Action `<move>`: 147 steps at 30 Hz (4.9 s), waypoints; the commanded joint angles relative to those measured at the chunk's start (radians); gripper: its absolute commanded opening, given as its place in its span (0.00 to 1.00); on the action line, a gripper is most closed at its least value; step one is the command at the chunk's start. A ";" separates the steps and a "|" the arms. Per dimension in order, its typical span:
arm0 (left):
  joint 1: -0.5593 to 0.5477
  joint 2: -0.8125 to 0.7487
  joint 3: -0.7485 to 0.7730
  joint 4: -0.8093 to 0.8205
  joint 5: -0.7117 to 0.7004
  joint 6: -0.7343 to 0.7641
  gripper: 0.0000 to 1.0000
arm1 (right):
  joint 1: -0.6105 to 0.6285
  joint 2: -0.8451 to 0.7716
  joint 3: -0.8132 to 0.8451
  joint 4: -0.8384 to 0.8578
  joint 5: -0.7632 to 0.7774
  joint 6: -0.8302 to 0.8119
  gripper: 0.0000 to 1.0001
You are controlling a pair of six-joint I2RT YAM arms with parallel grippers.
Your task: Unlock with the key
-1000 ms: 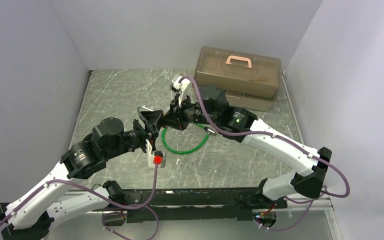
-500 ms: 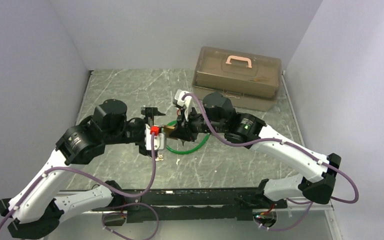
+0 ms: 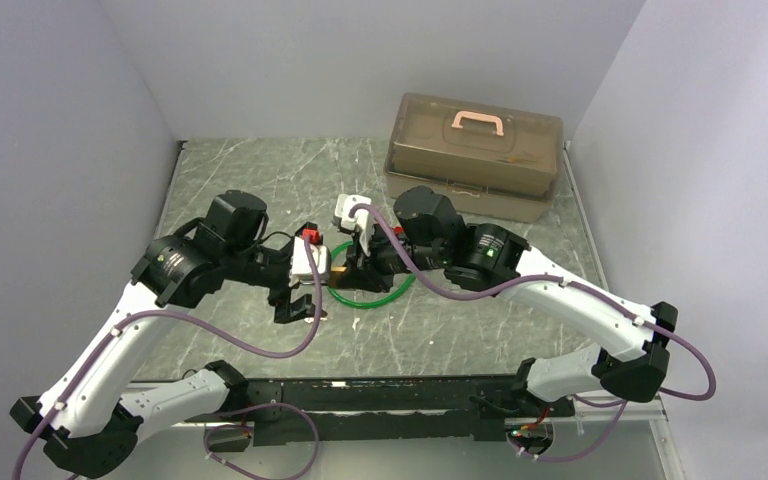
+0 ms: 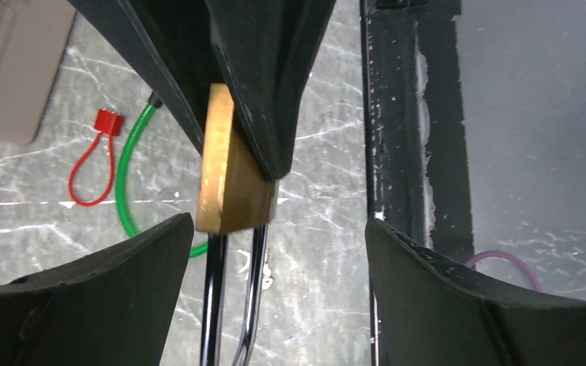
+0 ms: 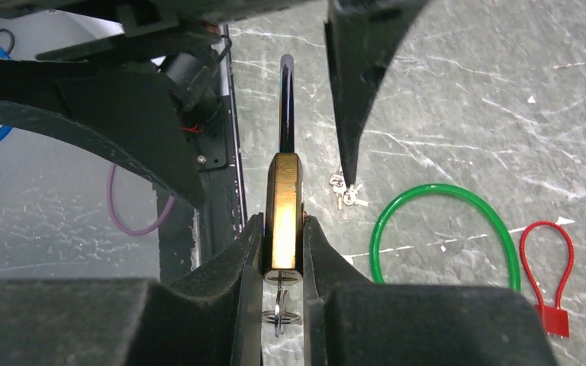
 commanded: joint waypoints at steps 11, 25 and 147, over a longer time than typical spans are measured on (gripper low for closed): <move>0.048 0.015 -0.040 0.044 0.250 -0.048 0.22 | 0.054 0.002 0.073 0.108 0.024 -0.021 0.00; 0.062 -0.009 -0.054 0.091 0.164 -0.133 0.00 | 0.052 -0.131 0.020 0.126 0.174 -0.016 0.50; 0.105 0.098 0.401 -0.120 0.158 0.065 0.00 | -0.131 0.027 -0.177 0.503 -0.290 0.508 0.00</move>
